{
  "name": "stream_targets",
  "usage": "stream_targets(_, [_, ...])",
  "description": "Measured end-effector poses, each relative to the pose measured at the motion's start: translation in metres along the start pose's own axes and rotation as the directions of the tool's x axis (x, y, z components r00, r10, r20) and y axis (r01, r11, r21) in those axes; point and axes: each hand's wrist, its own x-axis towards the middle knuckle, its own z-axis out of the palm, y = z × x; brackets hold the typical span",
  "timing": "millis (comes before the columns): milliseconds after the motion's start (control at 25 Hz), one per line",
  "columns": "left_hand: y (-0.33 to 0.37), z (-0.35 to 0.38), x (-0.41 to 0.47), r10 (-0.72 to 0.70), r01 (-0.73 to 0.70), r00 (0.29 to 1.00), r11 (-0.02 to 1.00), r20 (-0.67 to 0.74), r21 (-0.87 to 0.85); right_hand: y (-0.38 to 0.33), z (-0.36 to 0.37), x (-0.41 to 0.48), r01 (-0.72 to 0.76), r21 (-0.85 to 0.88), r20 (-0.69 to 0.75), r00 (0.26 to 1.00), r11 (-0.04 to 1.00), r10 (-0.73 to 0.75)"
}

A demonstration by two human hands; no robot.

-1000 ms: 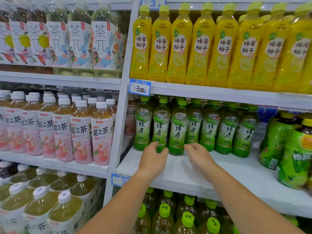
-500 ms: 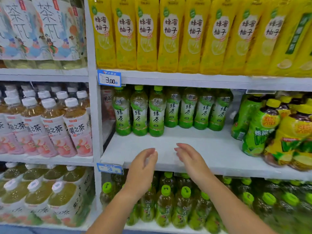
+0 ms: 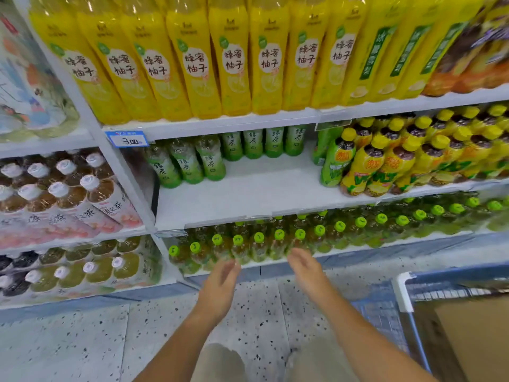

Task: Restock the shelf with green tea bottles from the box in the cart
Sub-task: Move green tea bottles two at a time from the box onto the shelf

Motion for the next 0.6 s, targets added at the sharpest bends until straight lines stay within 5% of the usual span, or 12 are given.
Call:
stream_targets(280, [0.054,0.003,-0.075,-0.002,-0.014,0.983,0.996,0.183,0.088,0.004,-0.058,-0.112,-0.176,0.022,-0.09,0.98,0.984,0.178])
stream_targets(600, [0.078,0.029,-0.11,0.08,-0.157,0.904,0.976,0.419,0.153,0.036,-0.082,-0.222,-0.199,0.225,-0.382,0.882,0.954,0.275])
